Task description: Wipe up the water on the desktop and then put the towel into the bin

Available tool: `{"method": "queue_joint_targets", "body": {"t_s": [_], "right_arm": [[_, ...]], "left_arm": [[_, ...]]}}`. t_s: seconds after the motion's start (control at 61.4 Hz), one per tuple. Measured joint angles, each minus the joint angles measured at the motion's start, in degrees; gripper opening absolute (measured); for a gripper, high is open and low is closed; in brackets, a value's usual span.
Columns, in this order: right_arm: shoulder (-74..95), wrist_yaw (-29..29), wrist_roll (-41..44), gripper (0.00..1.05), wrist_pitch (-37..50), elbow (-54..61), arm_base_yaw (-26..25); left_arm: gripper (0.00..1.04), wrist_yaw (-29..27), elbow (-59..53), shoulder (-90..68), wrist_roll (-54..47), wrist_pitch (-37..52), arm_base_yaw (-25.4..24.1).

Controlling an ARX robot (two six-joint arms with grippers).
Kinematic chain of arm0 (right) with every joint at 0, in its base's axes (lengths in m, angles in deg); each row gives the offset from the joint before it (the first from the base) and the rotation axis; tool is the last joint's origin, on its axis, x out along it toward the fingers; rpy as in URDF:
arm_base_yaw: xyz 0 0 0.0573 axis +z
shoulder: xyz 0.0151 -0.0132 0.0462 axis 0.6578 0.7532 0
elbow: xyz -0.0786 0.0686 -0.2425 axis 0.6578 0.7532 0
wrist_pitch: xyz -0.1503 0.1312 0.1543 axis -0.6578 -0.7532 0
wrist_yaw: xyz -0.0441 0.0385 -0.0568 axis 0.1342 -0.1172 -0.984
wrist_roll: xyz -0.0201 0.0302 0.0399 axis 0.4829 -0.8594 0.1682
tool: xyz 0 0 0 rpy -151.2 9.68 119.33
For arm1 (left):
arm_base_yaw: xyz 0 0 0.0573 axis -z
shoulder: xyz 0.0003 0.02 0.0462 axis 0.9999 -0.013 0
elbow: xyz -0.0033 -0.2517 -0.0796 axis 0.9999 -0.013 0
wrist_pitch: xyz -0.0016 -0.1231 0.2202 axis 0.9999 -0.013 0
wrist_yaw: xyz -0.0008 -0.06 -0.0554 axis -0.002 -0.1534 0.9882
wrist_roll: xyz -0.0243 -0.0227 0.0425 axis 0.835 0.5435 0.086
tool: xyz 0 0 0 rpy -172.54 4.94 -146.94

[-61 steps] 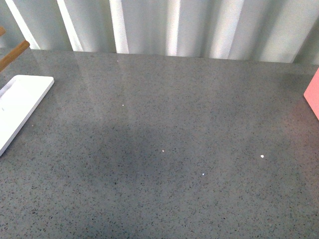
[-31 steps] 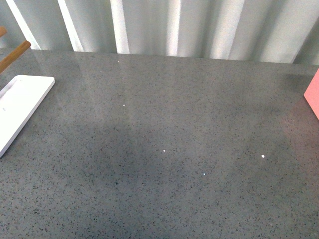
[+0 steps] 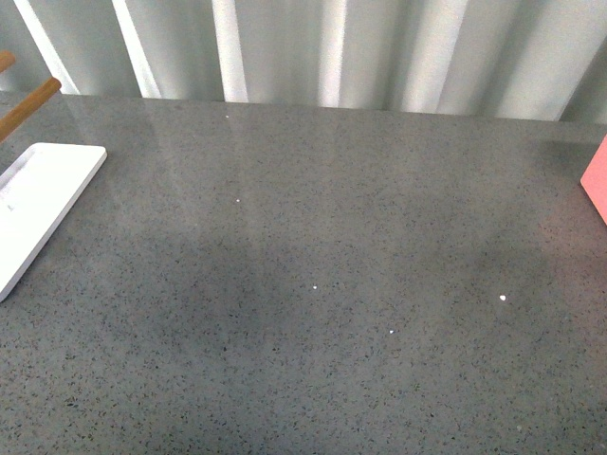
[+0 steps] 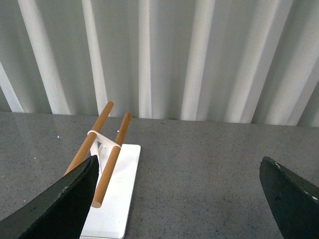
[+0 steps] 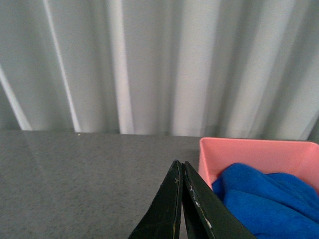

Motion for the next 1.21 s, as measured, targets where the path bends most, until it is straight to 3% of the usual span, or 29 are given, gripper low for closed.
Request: {"method": "queue_joint_targets", "body": {"t_s": [0.13,0.717,1.206], "right_arm": [[-2.80,-0.22,0.00,0.03,0.87,3.02,0.52],[-26.23,-0.26,-0.04,0.03,-20.33,3.87,0.57],[-37.20,-0.42,-0.28,0.03,-31.04,3.89,0.57]], "left_arm": [[0.98,0.00,0.00,0.00,0.02,0.00,0.00],[0.98,0.00,0.00,0.00,0.02,0.00,0.00],[0.98,0.00,0.00,0.00,0.00,0.00,0.00]]}}
